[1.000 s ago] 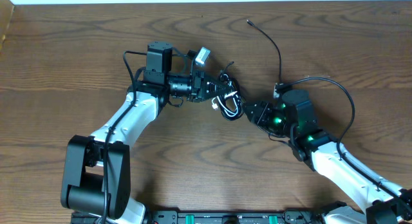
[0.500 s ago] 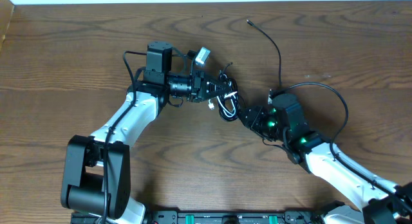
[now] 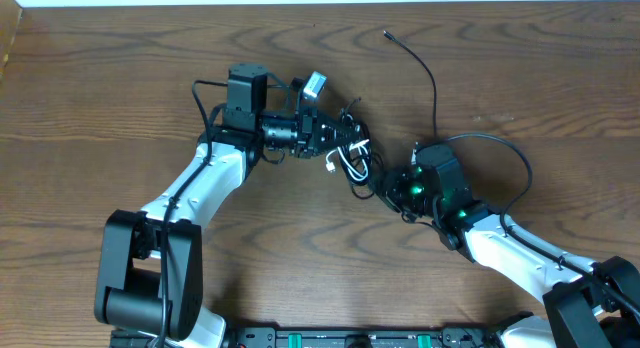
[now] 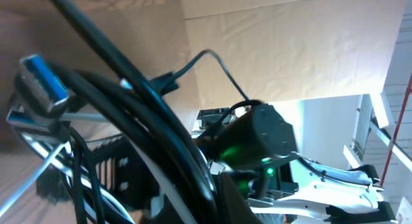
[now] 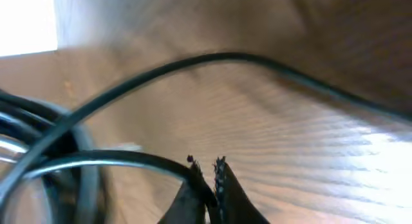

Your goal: Untangle cables

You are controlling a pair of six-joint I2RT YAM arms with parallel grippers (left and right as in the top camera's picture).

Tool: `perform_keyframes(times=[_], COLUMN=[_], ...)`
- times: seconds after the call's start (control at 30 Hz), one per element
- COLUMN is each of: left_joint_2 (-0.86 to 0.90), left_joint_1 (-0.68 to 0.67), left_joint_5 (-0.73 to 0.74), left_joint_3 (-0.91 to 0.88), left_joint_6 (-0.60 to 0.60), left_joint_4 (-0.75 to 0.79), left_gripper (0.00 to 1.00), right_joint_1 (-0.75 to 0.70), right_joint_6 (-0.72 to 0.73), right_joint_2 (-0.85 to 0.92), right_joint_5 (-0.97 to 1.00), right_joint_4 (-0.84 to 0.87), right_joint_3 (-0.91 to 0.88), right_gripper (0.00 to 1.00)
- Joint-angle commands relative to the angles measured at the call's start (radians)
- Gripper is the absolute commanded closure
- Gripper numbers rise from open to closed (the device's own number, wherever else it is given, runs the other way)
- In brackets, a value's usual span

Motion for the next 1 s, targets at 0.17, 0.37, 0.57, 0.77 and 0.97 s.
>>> perform_keyframes(times=[0.17, 0.37, 0.57, 0.77, 0.97], left_joint_2=[-0.014, -0.014, -0.014, -0.014, -0.014], left_joint_1=[0.018, 0.111, 0.280, 0.443, 0.553], left_joint_5=[-0.083, -0.216, -0.233, -0.223, -0.222], left_joint_3=[0.018, 0.018, 0.018, 0.018, 0.018], left_joint_6=[-0.267, -0.346, -0.401, -0.415, -0.415], left_joint_4=[0.320, 0.369, 0.397, 0.397, 0.397], left_gripper=[0.92, 0.93, 0.92, 0.92, 0.93], right_joint_1=[0.010, 0.003, -0.053, -0.224, -0.481], right_joint_6=[-0.225, -0.341, -0.404, -0.404, -0.472], right_joint_2=[0.004, -0.028, -0.132, -0.281, -0.393], right_joint_5=[-0.102, -0.082, 0.127, 0.358, 0.446], right_joint_4=[-0.191, -0.383, -0.655, -0.866, -0.935], right_joint_3=[0.003, 0.003, 0.003, 0.003, 0.003], right_gripper=[0.99, 0.99, 0.99, 0.99, 0.99])
